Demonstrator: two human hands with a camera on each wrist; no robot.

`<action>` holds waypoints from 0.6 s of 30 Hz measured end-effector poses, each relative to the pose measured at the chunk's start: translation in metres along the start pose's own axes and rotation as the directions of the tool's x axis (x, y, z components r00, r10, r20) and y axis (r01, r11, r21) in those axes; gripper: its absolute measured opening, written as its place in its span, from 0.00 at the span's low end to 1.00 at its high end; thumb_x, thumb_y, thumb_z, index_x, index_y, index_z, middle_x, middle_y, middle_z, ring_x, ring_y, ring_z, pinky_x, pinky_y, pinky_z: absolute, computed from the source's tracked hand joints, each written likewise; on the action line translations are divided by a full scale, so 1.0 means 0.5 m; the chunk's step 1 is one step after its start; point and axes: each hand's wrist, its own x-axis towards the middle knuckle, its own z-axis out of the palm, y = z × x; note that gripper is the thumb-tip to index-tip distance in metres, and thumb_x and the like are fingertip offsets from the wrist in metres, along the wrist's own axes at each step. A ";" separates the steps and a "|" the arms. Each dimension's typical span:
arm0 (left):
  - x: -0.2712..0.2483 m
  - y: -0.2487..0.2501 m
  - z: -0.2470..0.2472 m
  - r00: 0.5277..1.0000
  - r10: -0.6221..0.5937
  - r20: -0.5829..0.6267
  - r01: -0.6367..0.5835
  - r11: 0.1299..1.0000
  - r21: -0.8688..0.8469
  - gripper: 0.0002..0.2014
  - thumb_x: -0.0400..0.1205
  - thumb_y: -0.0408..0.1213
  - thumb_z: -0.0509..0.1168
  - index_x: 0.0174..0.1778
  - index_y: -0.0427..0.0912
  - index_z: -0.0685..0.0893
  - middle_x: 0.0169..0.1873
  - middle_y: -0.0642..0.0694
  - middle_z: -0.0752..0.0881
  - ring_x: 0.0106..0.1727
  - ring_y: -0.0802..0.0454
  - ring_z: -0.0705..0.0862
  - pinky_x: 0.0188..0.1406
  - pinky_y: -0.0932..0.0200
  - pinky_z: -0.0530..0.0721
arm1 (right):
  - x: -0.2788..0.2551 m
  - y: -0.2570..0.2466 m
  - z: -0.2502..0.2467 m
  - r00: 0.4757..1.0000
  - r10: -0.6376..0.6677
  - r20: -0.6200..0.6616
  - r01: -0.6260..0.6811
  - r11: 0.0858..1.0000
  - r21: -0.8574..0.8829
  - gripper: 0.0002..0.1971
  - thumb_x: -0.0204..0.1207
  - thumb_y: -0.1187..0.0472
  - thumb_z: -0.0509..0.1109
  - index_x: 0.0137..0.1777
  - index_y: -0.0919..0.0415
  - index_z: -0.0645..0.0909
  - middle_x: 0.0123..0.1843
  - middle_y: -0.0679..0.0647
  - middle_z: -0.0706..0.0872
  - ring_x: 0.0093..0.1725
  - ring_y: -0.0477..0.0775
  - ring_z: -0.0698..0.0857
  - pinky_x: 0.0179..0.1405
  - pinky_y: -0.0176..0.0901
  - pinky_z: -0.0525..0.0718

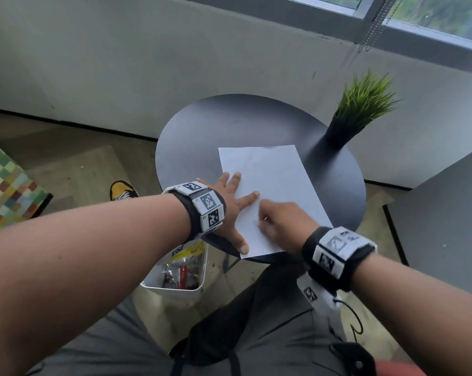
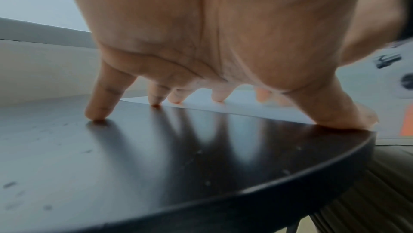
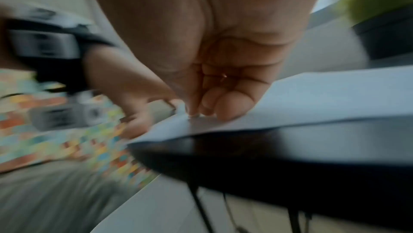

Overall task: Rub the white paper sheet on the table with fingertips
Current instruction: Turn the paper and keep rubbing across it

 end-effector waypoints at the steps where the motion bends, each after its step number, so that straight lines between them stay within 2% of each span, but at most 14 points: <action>1: 0.000 0.002 -0.001 1.000 -0.003 0.003 0.003 1.000 0.004 0.67 0.56 0.84 0.65 0.83 0.68 0.32 0.85 0.41 0.30 0.86 0.36 0.34 0.73 0.16 0.53 | -0.017 -0.019 0.013 0.994 -0.090 0.060 0.090 0.996 -0.011 0.05 0.80 0.54 0.63 0.46 0.54 0.75 0.44 0.55 0.85 0.45 0.61 0.81 0.42 0.49 0.78; 2: 0.000 0.003 -0.003 1.000 -0.003 0.005 0.003 1.000 0.005 0.67 0.56 0.84 0.65 0.83 0.67 0.32 0.85 0.42 0.30 0.86 0.35 0.35 0.73 0.16 0.54 | -0.023 -0.021 0.016 0.986 -0.139 0.097 0.141 0.990 -0.016 0.05 0.80 0.54 0.64 0.46 0.54 0.75 0.43 0.55 0.85 0.44 0.61 0.81 0.43 0.49 0.79; 3: -0.001 0.004 -0.004 1.000 0.001 0.006 -0.001 1.000 0.007 0.67 0.56 0.84 0.65 0.83 0.67 0.32 0.85 0.43 0.30 0.86 0.35 0.35 0.72 0.16 0.55 | -0.020 -0.013 0.003 0.988 -0.110 0.109 0.112 0.994 -0.014 0.05 0.79 0.55 0.65 0.47 0.55 0.77 0.44 0.55 0.86 0.45 0.60 0.81 0.44 0.49 0.79; 6: -0.002 0.002 -0.005 1.000 0.018 0.012 -0.018 1.000 0.011 0.67 0.56 0.84 0.65 0.83 0.67 0.32 0.85 0.51 0.29 0.86 0.36 0.34 0.72 0.17 0.57 | 0.013 0.040 -0.026 0.991 0.129 -0.029 -0.129 0.992 0.015 0.07 0.78 0.52 0.66 0.50 0.53 0.78 0.50 0.55 0.86 0.50 0.59 0.82 0.47 0.47 0.79; 7: -0.003 0.000 -0.004 1.000 0.019 0.014 -0.019 1.000 0.011 0.67 0.56 0.84 0.64 0.83 0.67 0.32 0.85 0.52 0.29 0.86 0.36 0.34 0.72 0.17 0.57 | 0.015 0.036 -0.022 0.987 0.154 -0.049 -0.153 0.988 0.026 0.07 0.79 0.51 0.65 0.50 0.53 0.77 0.51 0.56 0.86 0.50 0.60 0.82 0.47 0.47 0.79; 8: -0.002 -0.001 -0.003 1.000 0.018 0.014 -0.018 1.000 0.012 0.67 0.56 0.85 0.64 0.83 0.67 0.32 0.85 0.53 0.29 0.86 0.37 0.34 0.72 0.17 0.57 | 0.010 0.017 -0.014 0.993 0.107 -0.041 -0.107 0.994 0.012 0.07 0.79 0.52 0.64 0.51 0.54 0.77 0.52 0.57 0.86 0.51 0.61 0.82 0.47 0.48 0.79; 11: -0.002 0.000 -0.001 1.000 0.016 0.007 -0.016 1.000 0.019 0.65 0.58 0.84 0.65 0.83 0.67 0.32 0.85 0.53 0.29 0.86 0.36 0.34 0.73 0.16 0.57 | -0.014 -0.050 0.023 0.990 -0.113 0.090 0.111 0.993 0.029 0.07 0.79 0.55 0.65 0.51 0.56 0.80 0.49 0.57 0.87 0.50 0.61 0.83 0.46 0.48 0.80; 12: -0.003 0.001 -0.002 1.000 0.016 0.008 -0.016 1.000 0.020 0.65 0.58 0.83 0.65 0.83 0.67 0.32 0.85 0.52 0.29 0.86 0.36 0.34 0.73 0.16 0.57 | -0.011 -0.045 0.015 0.991 -0.099 0.095 0.095 0.994 0.046 0.06 0.78 0.55 0.66 0.51 0.56 0.81 0.48 0.56 0.88 0.50 0.60 0.84 0.47 0.48 0.80; 13: -0.004 0.002 -0.004 1.000 0.016 0.013 -0.016 1.000 0.020 0.65 0.59 0.83 0.65 0.83 0.67 0.32 0.85 0.52 0.29 0.86 0.36 0.33 0.72 0.16 0.56 | 0.003 -0.028 0.003 0.997 -0.028 0.075 0.024 0.998 0.054 0.06 0.78 0.55 0.66 0.50 0.55 0.81 0.49 0.55 0.88 0.51 0.59 0.84 0.48 0.47 0.80; 15: -0.006 0.004 -0.006 1.000 0.011 0.024 -0.012 1.000 0.024 0.66 0.58 0.84 0.64 0.83 0.68 0.31 0.85 0.51 0.29 0.86 0.35 0.33 0.72 0.16 0.56 | 0.024 0.016 -0.018 0.994 0.108 -0.024 -0.106 0.992 0.072 0.06 0.77 0.53 0.67 0.49 0.53 0.80 0.49 0.53 0.87 0.51 0.58 0.83 0.47 0.45 0.78; 16: -0.007 0.005 -0.007 1.000 0.009 0.027 -0.010 1.000 0.026 0.66 0.58 0.84 0.65 0.83 0.68 0.31 0.85 0.51 0.29 0.86 0.34 0.33 0.72 0.15 0.56 | 0.025 0.025 -0.019 0.990 0.131 -0.055 -0.127 0.989 0.078 0.06 0.78 0.52 0.67 0.48 0.53 0.79 0.49 0.53 0.87 0.51 0.59 0.82 0.46 0.45 0.77; 18: -0.009 0.009 -0.012 1.000 0.009 0.026 -0.010 1.000 0.027 0.64 0.59 0.82 0.66 0.82 0.70 0.32 0.85 0.49 0.30 0.86 0.32 0.34 0.71 0.16 0.57 | 0.007 -0.001 -0.009 0.999 0.030 -0.032 -0.028 0.999 0.038 0.04 0.79 0.54 0.65 0.49 0.53 0.77 0.47 0.55 0.86 0.48 0.60 0.82 0.44 0.46 0.76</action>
